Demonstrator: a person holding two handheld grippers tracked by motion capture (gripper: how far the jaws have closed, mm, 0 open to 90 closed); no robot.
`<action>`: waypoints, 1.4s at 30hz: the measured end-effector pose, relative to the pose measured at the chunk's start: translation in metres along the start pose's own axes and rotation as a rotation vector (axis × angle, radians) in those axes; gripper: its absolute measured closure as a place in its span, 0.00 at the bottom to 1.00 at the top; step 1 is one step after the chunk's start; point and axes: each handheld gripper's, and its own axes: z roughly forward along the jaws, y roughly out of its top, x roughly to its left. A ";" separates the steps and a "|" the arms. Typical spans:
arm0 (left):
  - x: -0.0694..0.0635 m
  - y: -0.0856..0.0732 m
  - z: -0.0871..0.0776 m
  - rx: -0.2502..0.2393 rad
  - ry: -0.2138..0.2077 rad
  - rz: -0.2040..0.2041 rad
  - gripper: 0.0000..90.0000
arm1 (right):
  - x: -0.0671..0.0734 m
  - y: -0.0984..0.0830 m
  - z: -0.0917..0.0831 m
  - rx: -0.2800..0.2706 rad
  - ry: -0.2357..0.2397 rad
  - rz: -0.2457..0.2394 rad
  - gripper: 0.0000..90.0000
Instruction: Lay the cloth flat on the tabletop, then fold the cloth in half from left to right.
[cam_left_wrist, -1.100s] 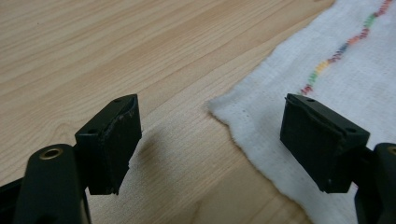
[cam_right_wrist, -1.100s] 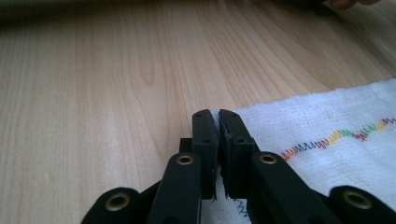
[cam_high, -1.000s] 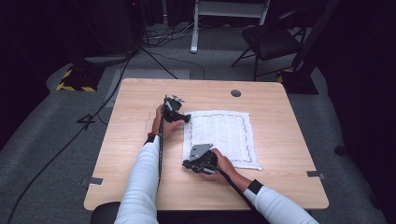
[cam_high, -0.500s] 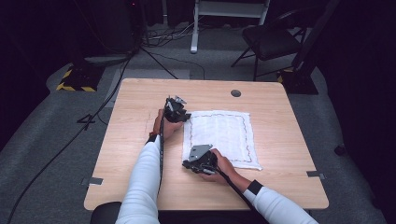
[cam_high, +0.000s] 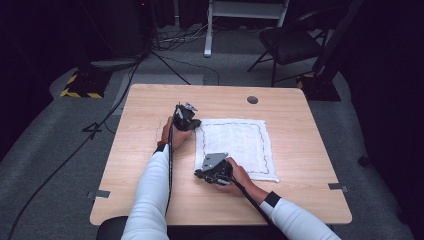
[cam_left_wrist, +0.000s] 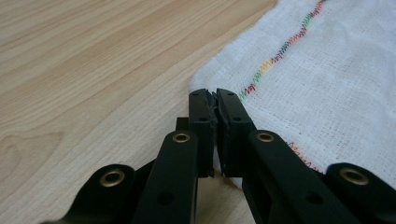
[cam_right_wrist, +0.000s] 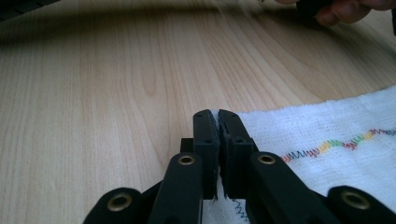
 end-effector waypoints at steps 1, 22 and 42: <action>0.001 0.000 -0.001 -0.001 0.001 -0.003 0.95 | 0.000 0.001 0.000 -0.001 0.000 0.000 0.97; 0.013 -0.006 -0.028 -0.018 0.047 -0.007 0.95 | 0.003 0.019 0.004 -0.014 -0.007 -0.042 0.97; 0.013 0.004 -0.057 -0.072 0.098 0.024 0.95 | 0.001 0.036 -0.013 -0.066 -0.055 -0.065 0.97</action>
